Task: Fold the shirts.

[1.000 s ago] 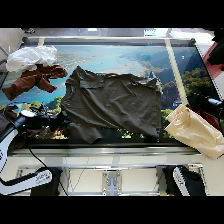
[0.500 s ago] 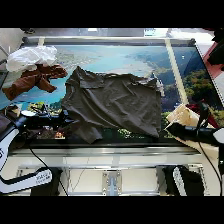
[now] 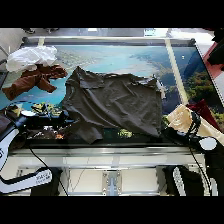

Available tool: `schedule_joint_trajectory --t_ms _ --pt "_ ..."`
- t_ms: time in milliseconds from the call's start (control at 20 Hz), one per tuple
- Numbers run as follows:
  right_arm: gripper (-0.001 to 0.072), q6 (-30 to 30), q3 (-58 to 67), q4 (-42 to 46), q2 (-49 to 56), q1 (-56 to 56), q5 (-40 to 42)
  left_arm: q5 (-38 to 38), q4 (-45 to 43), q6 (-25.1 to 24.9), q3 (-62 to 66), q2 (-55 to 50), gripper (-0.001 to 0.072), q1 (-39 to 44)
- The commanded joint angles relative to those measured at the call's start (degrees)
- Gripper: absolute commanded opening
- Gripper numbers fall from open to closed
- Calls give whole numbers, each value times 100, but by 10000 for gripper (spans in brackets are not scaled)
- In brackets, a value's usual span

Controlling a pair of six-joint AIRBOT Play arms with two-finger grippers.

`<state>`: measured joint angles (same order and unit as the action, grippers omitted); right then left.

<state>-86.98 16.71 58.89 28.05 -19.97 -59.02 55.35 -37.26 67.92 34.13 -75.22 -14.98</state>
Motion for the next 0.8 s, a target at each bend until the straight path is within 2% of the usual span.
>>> schedule_joint_trajectory --t_ms 0,150,400,750 --pt "346 205 -66 -415 610 -2 450 4 -2 -7 4 -2 15 0" --pt "345 787 -66 -1067 1386 2 479 7 -2 -28 4 -2 15 0" --pt "343 1338 -63 -1674 2194 9 566 7 -2 -28 4 -2 15 0" --pt "327 1705 197 -1692 2299 7 584 76 -2 -26 4 -2 15 0"
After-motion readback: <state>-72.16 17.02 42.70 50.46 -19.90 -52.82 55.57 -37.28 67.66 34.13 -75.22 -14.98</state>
